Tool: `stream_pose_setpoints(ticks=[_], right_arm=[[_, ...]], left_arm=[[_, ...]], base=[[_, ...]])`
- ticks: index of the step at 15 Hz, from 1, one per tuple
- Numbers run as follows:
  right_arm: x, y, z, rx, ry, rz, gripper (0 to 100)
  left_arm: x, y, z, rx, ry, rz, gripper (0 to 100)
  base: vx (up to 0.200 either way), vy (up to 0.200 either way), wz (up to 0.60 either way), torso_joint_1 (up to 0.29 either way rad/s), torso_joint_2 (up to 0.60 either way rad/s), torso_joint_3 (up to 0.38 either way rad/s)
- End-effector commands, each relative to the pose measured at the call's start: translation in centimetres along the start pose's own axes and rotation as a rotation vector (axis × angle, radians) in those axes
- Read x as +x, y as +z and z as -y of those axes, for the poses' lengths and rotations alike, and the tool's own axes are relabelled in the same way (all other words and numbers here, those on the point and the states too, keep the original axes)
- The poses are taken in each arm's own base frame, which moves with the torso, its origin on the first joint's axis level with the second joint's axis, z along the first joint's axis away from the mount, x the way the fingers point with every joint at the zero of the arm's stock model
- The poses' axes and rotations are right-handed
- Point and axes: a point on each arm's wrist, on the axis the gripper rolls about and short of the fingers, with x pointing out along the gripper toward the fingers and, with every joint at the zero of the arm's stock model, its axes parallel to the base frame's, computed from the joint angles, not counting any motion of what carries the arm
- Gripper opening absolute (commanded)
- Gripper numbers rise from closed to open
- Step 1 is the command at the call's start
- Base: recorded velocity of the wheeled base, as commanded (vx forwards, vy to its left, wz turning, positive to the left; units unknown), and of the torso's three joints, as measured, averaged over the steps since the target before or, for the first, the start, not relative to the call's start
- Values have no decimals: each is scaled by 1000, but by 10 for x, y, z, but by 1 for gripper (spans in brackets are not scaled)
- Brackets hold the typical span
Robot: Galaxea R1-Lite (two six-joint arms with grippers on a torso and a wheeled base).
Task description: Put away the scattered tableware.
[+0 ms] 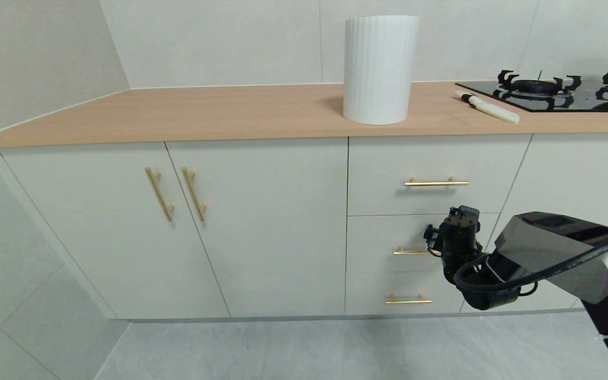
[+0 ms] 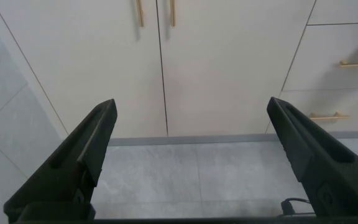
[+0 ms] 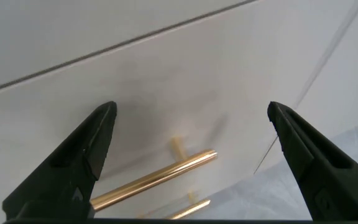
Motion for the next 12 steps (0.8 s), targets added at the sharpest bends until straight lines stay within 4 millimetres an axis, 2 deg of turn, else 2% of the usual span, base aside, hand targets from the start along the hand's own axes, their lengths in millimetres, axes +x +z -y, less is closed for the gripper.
stream_pose_setpoints(ticks=[1, 5, 8, 9, 12], right_arm=[[-1, 5, 1, 9, -2, 11, 100], [-11, 12, 3, 1, 3, 2, 100], [-33, 29, 8, -14, 28, -18, 100], [-69, 53, 14, -35, 81, -36, 100], [-147, 99, 44, -87, 168, -75, 100]], left_arm=[[0, 0, 0, 0, -1, 0, 100], [0, 0, 0, 0, -1, 0, 100], [0, 0, 0, 0, -1, 0, 100], [0, 0, 0, 0, -1, 0, 100], [0, 0, 0, 0, -1, 0, 100]], base=[[0, 0, 0, 0, 0, 0], [0, 0, 0, 0, 0, 0], [0, 0, 0, 0, 0, 0], [0, 0, 0, 0, 0, 0], [0, 0, 0, 0, 0, 0]])
